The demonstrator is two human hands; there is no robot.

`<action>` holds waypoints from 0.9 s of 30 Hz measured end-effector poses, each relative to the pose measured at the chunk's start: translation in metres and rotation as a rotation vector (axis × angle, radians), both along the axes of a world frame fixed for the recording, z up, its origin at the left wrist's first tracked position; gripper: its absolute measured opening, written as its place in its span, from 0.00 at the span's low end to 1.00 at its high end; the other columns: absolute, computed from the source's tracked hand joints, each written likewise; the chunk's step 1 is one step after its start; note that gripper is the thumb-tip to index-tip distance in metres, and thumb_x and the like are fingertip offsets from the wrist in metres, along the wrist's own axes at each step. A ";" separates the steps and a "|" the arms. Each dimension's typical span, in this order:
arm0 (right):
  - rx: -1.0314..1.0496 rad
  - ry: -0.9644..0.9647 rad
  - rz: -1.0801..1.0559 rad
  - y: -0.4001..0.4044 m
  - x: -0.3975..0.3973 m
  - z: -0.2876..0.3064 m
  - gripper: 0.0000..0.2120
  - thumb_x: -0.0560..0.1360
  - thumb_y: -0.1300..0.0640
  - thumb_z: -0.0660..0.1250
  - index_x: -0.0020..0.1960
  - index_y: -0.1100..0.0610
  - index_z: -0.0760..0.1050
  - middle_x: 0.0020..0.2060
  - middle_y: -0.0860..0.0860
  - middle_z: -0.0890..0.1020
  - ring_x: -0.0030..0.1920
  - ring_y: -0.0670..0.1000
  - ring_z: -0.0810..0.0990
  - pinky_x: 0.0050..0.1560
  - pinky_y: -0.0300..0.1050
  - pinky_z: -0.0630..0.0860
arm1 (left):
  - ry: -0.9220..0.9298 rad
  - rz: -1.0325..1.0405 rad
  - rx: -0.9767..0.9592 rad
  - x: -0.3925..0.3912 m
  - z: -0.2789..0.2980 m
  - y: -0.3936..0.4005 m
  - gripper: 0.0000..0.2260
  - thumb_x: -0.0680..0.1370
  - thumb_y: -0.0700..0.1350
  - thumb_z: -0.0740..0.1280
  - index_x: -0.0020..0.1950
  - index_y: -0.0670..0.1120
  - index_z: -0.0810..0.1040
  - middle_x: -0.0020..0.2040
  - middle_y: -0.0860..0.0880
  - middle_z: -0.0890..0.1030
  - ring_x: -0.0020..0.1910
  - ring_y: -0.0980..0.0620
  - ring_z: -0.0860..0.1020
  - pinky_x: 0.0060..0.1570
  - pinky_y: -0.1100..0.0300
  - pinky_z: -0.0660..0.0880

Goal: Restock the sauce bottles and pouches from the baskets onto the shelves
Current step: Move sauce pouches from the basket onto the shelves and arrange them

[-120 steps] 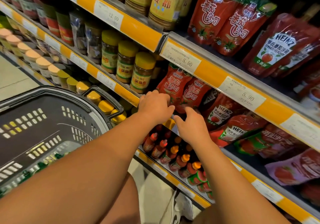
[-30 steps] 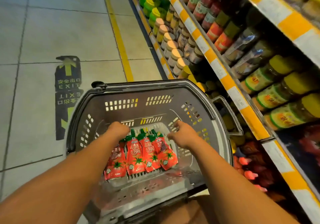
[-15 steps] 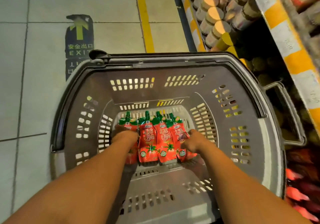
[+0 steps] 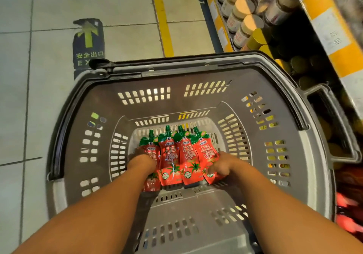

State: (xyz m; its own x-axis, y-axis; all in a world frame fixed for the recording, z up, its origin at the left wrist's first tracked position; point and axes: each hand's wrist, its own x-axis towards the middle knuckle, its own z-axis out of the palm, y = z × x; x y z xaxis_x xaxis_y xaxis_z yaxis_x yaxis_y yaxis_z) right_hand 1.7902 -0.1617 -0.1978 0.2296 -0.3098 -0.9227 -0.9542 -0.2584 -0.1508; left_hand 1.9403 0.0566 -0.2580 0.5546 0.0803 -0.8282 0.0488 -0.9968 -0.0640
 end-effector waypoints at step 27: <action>0.027 -0.069 -0.216 0.001 0.007 -0.009 0.14 0.71 0.63 0.80 0.53 0.61 0.79 0.51 0.61 0.86 0.45 0.59 0.85 0.33 0.45 0.77 | 0.124 -0.266 0.054 -0.001 -0.037 -0.006 0.21 0.83 0.45 0.64 0.76 0.42 0.69 0.72 0.42 0.75 0.69 0.42 0.75 0.64 0.51 0.75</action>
State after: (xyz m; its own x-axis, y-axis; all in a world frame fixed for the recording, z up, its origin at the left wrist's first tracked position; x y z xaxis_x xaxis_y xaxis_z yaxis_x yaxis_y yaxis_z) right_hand 1.7969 -0.1609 -0.2068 0.2234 -0.3337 -0.9158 -0.9741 -0.0436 -0.2217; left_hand 1.9398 0.0511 -0.2952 0.4565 -0.0086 -0.8897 -0.2248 -0.9686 -0.1060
